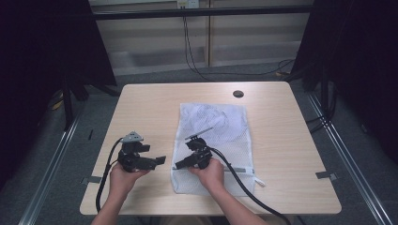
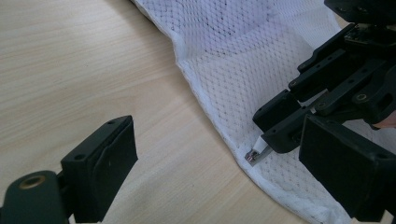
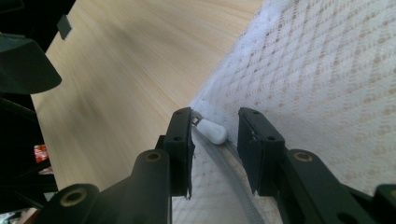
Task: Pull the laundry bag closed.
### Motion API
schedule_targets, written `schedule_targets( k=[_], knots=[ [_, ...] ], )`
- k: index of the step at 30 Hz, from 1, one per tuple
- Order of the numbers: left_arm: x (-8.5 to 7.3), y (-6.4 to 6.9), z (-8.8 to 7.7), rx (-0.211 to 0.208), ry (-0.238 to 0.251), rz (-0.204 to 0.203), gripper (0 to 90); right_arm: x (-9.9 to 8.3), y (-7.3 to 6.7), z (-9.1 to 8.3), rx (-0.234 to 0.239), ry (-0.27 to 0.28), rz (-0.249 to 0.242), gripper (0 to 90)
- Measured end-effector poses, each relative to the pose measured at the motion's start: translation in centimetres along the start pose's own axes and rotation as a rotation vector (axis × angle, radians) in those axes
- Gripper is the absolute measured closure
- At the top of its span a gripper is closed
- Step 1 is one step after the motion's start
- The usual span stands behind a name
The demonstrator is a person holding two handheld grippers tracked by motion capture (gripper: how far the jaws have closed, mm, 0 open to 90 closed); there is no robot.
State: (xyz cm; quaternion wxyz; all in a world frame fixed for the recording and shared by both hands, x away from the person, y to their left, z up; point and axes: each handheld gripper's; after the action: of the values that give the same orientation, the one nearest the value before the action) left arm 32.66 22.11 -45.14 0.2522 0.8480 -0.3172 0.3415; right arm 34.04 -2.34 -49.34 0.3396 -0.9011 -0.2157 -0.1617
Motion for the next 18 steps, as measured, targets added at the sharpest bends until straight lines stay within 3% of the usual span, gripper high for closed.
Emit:
schedule_targets(
  k=[9, 18],
  knots=[
    [-0.04, -0.03, -0.04, 0.010, -0.005, 0.000, 11.1, 0.21, -0.25, -0.10, 0.043, 0.013, 0.022, 69.4],
    [-0.10, -0.04, -0.18, 0.010, -0.004, -0.002, 11.2, 0.06, -0.58, -0.03, 0.039, -0.002, 0.022, 69.5]
  ],
)
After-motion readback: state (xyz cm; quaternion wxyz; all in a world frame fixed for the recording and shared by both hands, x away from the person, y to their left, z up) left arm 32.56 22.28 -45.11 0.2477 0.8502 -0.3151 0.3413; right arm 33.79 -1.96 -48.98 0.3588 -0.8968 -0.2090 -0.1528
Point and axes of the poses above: each handheld gripper's, and its own axes: z roughly forward along the jaws, x roughly out of its top, y roughly to its right, and after that the axes turned 1 degree about z, right-handed
